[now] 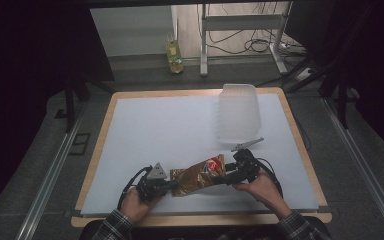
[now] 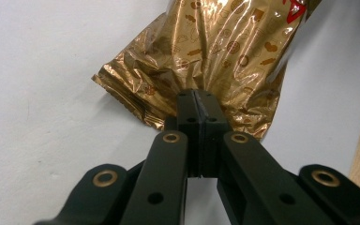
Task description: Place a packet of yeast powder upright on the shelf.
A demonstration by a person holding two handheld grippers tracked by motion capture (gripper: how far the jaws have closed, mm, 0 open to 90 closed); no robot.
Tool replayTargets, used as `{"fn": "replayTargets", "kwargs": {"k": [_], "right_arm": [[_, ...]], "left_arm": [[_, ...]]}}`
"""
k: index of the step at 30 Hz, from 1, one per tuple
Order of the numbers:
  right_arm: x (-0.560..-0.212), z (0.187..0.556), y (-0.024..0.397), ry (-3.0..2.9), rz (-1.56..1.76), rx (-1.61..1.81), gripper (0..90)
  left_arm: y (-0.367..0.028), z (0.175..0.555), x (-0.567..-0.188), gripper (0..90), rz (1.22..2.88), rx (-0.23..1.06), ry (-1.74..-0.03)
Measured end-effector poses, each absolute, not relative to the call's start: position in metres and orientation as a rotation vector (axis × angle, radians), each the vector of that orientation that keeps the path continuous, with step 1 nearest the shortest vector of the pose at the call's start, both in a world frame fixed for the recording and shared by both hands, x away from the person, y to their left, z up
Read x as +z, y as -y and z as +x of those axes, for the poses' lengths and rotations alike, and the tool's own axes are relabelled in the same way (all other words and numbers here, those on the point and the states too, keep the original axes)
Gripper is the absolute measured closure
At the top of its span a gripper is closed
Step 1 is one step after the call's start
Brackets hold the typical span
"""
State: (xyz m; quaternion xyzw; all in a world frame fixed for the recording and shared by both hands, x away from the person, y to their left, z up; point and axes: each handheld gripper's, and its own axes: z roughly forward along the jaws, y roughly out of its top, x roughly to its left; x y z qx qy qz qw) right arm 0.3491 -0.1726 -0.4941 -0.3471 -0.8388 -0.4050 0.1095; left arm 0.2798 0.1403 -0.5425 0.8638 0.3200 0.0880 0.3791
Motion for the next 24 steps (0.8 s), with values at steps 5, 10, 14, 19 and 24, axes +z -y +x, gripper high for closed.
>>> {"fn": "replayTargets", "kwargs": {"k": [5, 10, 14, 19, 24], "right_arm": [[-0.496, 0.357, 0.162, 2.367, -1.053, -1.198, 31.7], [-0.500, 0.364, 0.151, 2.347, -1.058, -1.166, 43.6], [-0.503, 0.366, 0.145, 2.384, -1.043, -1.151, 48.5], [-0.504, 0.366, 0.140, 2.395, -1.029, -1.145, 59.9], [-0.500, 0.365, 0.141, 2.363, -0.994, -1.194, 69.3]], "left_arm": [[-0.140, 0.280, -0.542, 89.9, 2.206, 0.225, -0.816], [-0.140, 0.280, -0.542, 89.9, 2.206, 0.223, -0.817], [-0.141, 0.280, -0.542, 89.9, 2.205, 0.222, -0.813], [-0.141, 0.279, -0.542, 89.8, 2.204, 0.222, -0.809], [-0.144, 0.277, -0.537, 81.8, 2.213, 0.240, -0.786]]}}
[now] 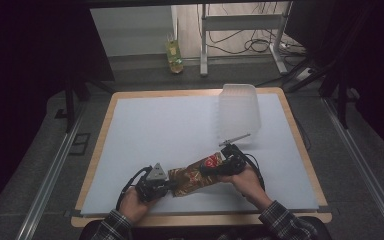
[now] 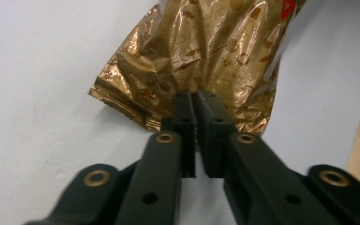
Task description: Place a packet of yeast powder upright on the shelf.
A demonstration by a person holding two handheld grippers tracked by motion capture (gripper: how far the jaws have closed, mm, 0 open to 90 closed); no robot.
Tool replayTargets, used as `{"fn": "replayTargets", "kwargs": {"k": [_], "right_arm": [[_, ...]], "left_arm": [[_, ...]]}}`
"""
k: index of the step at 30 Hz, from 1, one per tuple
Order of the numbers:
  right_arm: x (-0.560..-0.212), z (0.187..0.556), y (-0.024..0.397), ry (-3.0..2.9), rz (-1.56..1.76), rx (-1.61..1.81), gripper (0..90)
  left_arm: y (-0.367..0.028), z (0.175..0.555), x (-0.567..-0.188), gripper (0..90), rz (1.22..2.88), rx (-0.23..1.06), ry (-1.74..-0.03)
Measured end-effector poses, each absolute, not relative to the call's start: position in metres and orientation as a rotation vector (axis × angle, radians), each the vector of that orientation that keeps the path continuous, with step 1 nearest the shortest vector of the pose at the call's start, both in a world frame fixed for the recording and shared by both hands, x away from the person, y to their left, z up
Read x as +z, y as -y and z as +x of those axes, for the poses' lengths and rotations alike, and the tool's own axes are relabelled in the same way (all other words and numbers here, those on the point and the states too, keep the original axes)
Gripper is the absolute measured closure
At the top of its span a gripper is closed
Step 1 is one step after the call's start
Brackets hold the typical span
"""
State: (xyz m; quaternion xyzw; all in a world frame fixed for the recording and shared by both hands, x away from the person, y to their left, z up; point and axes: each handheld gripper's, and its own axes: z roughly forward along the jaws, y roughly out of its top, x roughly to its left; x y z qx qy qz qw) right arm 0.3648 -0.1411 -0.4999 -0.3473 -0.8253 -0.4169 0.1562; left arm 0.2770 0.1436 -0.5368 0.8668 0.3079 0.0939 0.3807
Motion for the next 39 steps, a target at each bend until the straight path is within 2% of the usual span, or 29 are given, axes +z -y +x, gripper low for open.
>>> {"fn": "replayTargets", "kwargs": {"k": [7, 8, 12, 13, 15, 18, 20, 27, 39], "right_arm": [[-0.487, 0.362, 0.138, 2.433, -0.926, -1.223, 70.4], [-0.482, 0.363, 0.138, 2.454, -0.911, -1.224, 70.4], [-0.474, 0.364, 0.140, 2.490, -0.886, -1.244, 70.5], [-0.474, 0.364, 0.140, 2.490, -0.886, -1.244, 70.5], [-0.469, 0.365, 0.142, 2.510, -0.868, -1.253, 70.5], [-0.462, 0.366, 0.145, 2.538, -0.847, -1.267, 70.5], [-0.456, 0.367, 0.149, 2.570, -0.828, -1.274, 70.5], [-0.442, 0.372, 0.157, 2.656, -0.786, -1.299, 70.5], [-0.418, 0.383, 0.174, 2.793, -0.692, -1.321, 70.5]], "left_arm": [[-0.149, 0.276, -0.531, 68.1, 2.151, 0.282, -0.796], [-0.151, 0.276, -0.530, 60.7, 2.136, 0.297, -0.804], [-0.154, 0.276, -0.529, 48.9, 2.112, 0.305, -0.815], [-0.154, 0.277, -0.529, 48.9, 2.108, 0.307, -0.817], [-0.153, 0.277, -0.530, 41.2, 2.101, 0.311, -0.813], [-0.153, 0.278, -0.531, 36.6, 2.097, 0.308, -0.802], [-0.153, 0.278, -0.531, 29.0, 2.090, 0.308, -0.788], [-0.154, 0.278, -0.531, 20.7, 2.071, 0.288, -0.746], [-0.157, 0.280, -0.531, 15.2, 2.053, 0.270, -0.742]]}}
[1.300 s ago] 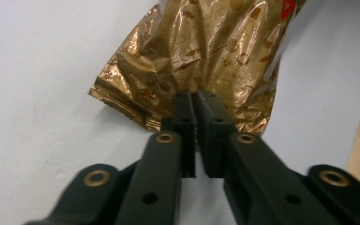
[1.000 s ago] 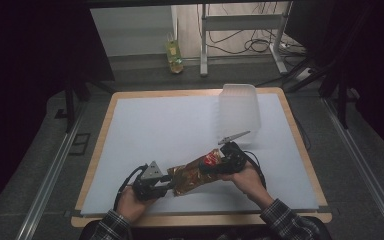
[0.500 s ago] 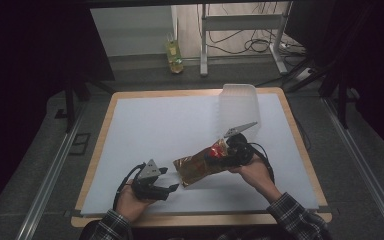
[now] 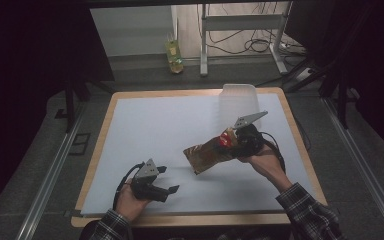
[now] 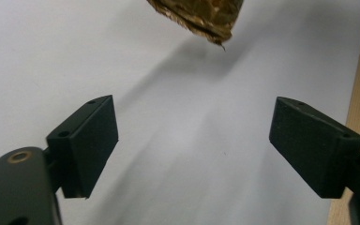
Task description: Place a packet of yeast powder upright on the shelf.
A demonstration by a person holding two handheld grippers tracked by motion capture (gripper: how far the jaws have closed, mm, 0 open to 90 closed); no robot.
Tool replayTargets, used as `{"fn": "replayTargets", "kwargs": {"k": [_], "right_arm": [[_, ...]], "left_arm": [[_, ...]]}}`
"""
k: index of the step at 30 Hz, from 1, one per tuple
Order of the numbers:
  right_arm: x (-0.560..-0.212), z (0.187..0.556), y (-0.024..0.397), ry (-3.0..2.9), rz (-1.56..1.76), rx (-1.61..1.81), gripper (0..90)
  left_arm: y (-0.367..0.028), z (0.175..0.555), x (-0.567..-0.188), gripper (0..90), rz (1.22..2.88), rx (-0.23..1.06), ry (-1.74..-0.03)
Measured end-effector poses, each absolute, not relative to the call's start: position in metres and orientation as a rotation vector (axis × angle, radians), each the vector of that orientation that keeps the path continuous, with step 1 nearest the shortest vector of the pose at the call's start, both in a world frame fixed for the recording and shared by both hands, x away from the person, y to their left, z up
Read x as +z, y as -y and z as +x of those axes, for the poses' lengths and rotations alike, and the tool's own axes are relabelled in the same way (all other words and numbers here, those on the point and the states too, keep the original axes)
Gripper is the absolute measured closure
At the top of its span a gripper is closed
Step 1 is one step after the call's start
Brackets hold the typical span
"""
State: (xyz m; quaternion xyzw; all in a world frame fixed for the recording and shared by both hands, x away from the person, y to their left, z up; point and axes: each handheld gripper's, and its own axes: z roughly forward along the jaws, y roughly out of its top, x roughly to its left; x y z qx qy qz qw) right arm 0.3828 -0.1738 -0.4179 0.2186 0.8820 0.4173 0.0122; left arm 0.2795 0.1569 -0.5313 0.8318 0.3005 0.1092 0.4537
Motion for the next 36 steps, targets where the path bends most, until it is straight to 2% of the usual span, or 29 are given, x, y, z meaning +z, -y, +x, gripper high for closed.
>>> {"fn": "replayTargets", "kwargs": {"k": [20, 36], "right_arm": [[-0.373, 0.414, 0.199, -2.646, 0.528, 1.262, 70.7], [-0.348, 0.448, 0.221, -2.550, 0.542, 1.245, 70.7]], "left_arm": [[-0.158, 0.279, -0.532, 11.5, 2.085, 0.345, -0.720], [-0.159, 0.280, -0.532, 12.4, 2.071, 0.304, -0.717]]}}
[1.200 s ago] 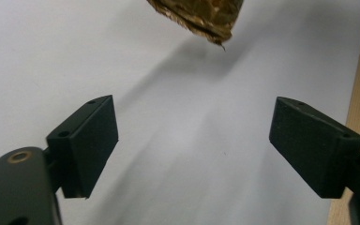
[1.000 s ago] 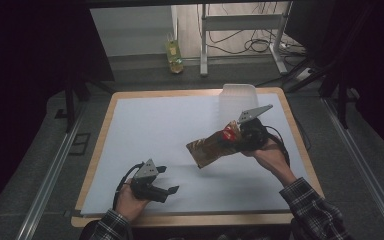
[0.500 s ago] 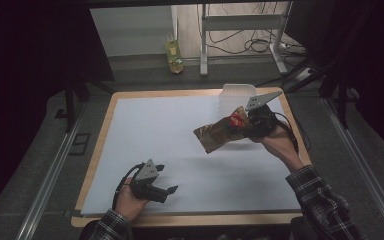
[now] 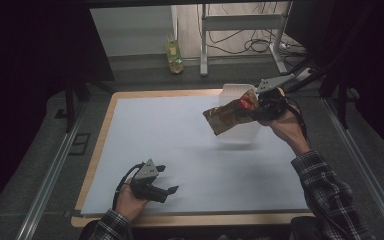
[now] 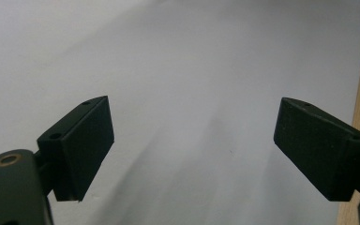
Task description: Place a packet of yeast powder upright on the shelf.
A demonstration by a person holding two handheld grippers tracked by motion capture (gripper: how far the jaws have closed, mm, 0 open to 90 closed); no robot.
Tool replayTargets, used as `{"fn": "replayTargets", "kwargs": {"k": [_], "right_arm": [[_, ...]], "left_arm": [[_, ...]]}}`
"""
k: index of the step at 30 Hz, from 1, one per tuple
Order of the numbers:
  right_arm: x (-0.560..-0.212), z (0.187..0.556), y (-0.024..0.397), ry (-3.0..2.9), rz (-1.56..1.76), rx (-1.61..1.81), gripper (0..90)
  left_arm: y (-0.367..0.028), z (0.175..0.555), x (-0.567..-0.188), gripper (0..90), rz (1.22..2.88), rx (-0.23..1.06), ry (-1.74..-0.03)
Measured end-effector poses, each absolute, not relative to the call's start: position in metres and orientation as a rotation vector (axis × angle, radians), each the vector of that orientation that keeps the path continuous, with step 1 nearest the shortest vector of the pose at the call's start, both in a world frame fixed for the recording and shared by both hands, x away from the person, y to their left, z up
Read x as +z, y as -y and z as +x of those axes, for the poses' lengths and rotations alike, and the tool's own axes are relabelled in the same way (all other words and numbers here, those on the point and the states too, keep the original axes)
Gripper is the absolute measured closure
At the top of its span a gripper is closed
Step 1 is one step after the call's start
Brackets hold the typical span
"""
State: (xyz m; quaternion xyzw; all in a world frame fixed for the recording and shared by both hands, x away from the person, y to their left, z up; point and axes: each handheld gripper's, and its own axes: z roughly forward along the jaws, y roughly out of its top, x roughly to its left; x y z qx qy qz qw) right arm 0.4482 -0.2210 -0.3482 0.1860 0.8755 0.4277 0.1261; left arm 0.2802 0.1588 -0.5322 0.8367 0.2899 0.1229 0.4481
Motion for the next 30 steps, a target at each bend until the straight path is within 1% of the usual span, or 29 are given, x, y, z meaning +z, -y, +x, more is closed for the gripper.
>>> {"fn": "replayTargets", "kwargs": {"k": [5, 15, 30], "right_arm": [[-0.343, 0.464, 0.226, -2.526, 0.525, 1.222, 70.7], [-0.327, 0.484, 0.236, -2.512, 0.470, 1.140, 70.7], [-0.326, 0.515, 0.249, -2.463, 0.439, 0.989, 70.7]], "left_arm": [[-0.159, 0.280, -0.533, 11.2, 2.079, 0.312, -0.719], [-0.158, 0.280, -0.533, 10.8, 2.081, 0.305, -0.712], [-0.160, 0.281, -0.532, 10.9, 2.085, 0.295, -0.717]]}}
